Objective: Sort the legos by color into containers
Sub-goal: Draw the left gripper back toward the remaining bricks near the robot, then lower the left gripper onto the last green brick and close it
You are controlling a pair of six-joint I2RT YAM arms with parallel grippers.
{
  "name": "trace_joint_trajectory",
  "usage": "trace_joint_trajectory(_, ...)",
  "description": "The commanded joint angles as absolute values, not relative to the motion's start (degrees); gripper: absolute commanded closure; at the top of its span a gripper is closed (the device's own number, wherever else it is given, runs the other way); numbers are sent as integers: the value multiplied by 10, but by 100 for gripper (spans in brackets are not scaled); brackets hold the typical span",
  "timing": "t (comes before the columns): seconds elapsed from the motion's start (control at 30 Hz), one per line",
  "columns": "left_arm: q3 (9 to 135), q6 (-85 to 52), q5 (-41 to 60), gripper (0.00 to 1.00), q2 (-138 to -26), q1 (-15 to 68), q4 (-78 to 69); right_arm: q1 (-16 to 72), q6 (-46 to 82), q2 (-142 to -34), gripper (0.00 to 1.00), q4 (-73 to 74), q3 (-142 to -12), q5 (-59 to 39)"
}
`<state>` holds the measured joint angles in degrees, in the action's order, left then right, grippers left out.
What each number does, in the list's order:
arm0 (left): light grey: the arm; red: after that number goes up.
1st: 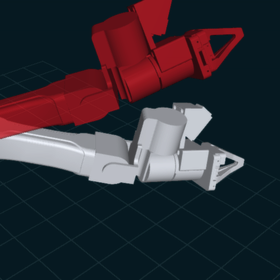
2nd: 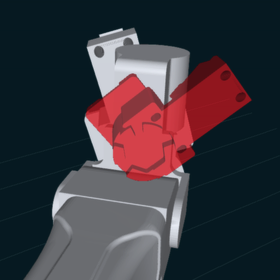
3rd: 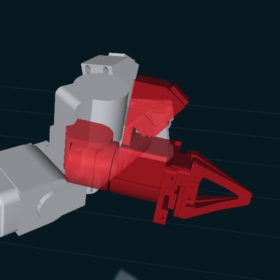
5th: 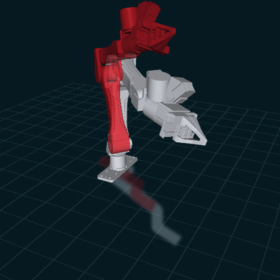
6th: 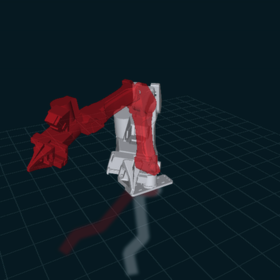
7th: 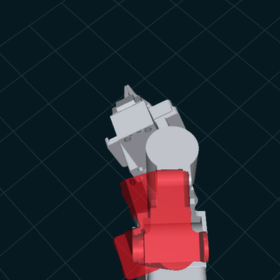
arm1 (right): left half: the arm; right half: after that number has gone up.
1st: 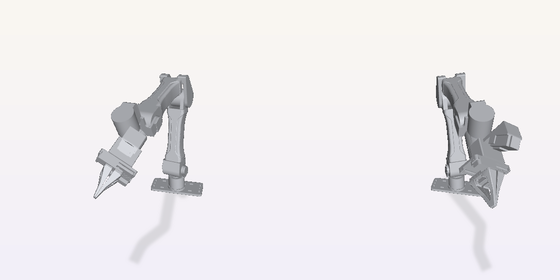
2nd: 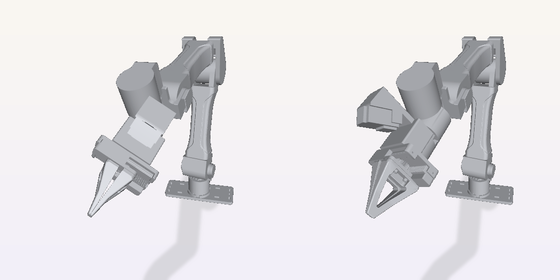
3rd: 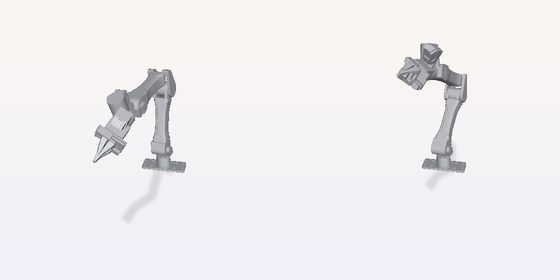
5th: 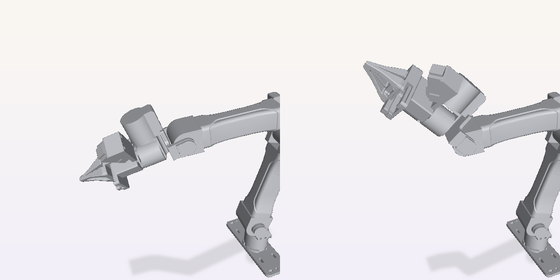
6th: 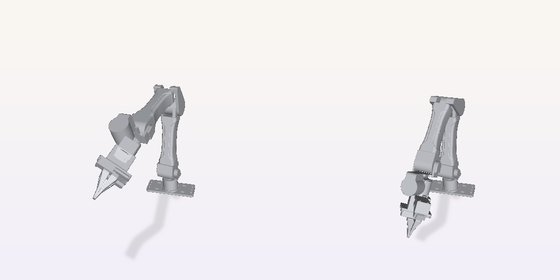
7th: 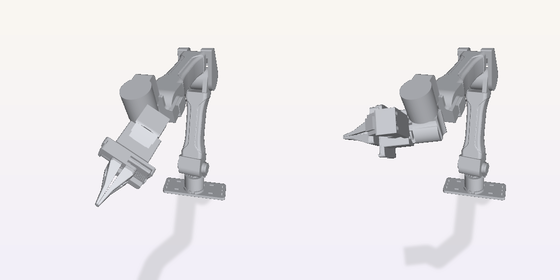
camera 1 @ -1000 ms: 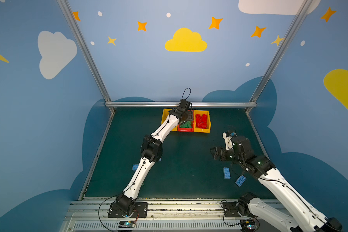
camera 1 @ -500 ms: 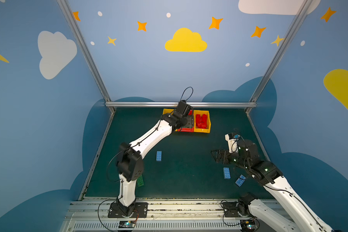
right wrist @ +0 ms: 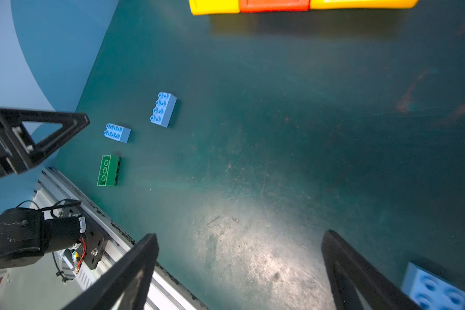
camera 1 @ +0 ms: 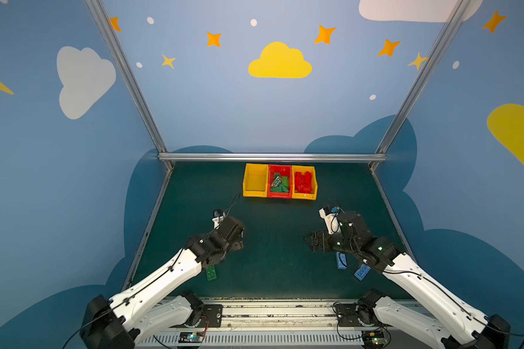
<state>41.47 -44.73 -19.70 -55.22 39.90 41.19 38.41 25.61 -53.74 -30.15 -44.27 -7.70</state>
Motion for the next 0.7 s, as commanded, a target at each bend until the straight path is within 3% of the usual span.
trace_joint_trajectory(0.0, 366, -527, -220, 25, -520, 400, 464, 400, 260, -558, 7, -274, -450, -69)
trace_joint_trajectory(0.67, 240, -619, -220, 26, -548, 385, 411, 411, 250, -581, 7, -272, -453, -51)
